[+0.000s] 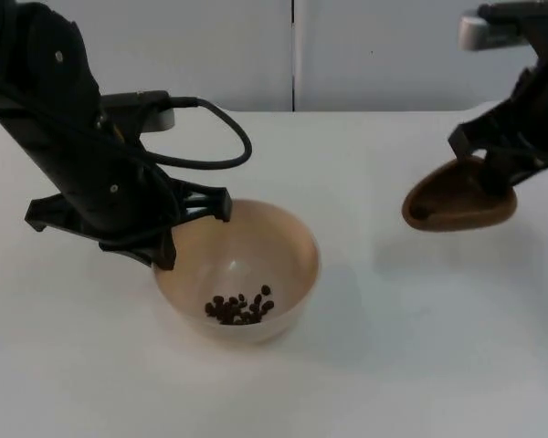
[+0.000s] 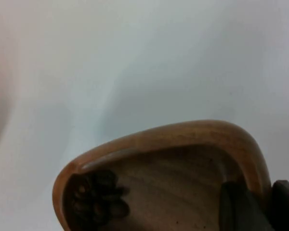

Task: Pick up the bowl with the left hand and pour the coffee beans from the cup into the bowl with the right hand.

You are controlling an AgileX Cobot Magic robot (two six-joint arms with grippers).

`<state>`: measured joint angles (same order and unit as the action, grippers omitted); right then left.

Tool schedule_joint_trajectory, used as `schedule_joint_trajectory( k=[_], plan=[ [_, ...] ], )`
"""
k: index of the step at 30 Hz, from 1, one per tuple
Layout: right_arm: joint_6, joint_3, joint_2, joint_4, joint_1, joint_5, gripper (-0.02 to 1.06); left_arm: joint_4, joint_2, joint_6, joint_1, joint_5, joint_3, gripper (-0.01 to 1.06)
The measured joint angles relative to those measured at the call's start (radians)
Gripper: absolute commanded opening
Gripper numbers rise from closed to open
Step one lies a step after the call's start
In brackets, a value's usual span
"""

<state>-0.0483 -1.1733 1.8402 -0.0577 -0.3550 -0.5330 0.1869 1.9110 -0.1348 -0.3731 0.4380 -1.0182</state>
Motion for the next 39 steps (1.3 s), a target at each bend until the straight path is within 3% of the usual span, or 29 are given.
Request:
schedule_joint_trajectory(
  k=[8,17,39],
  plan=[
    [0.026,0.083,0.017,0.001,0.016,0.127,0.0,0.004,0.004,0.0,0.0,-0.013,-0.001,0.0],
    [0.048,0.12,0.103,0.001,0.018,0.193,0.0,0.004,0.004,0.0,0.0,-0.015,-0.001,0.0],
    [0.056,0.121,0.178,-0.001,0.018,0.247,0.0,0.004,0.004,0.0,0.0,-0.015,-0.001,0.03]
  ],
)
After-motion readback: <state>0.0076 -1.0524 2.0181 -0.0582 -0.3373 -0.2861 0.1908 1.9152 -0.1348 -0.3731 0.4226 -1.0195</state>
